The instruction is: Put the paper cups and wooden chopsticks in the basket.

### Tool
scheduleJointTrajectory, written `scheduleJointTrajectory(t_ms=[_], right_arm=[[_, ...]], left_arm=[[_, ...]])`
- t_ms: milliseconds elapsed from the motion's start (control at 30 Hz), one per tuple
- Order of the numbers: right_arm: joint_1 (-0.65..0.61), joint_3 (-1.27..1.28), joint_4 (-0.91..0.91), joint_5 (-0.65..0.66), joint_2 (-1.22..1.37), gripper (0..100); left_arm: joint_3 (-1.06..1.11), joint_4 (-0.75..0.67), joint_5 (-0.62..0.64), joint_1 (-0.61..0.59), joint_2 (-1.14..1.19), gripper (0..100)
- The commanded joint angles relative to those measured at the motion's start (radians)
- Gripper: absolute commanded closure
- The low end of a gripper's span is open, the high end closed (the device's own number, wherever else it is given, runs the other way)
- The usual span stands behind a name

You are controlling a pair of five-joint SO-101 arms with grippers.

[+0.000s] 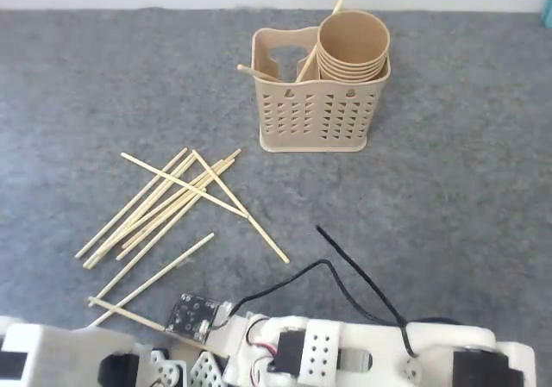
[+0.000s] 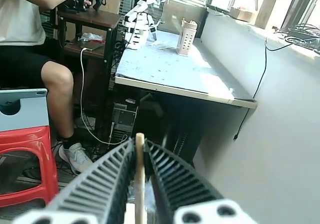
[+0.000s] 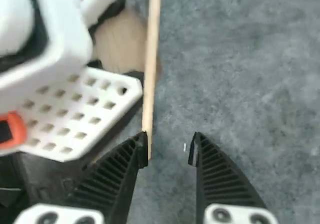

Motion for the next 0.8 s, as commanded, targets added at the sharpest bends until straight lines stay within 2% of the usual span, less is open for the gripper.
scheduleJointTrajectory(t_ms=[0, 133, 600, 767], right_arm=[[0.030, 0.026, -0.061, 0.038, -0.044, 84.8], [0.030, 0.063, -0.131, 0.040, -0.044, 84.8], [-0.024, 0.066, -0.130, 0.044, -0.045, 85.0], [0.024, 0.063, -0.139, 0.068, -0.045, 98.2]], left_arm=[[-0.045, -0.026, 0.011, -0.002, -0.005, 99], [-0.045, -0.026, 0.011, -0.005, -0.008, 99], [-0.045, -0.026, 0.008, -0.020, -0.005, 99], [-0.045, -0.025, 0.008, -0.015, -0.005, 99]])
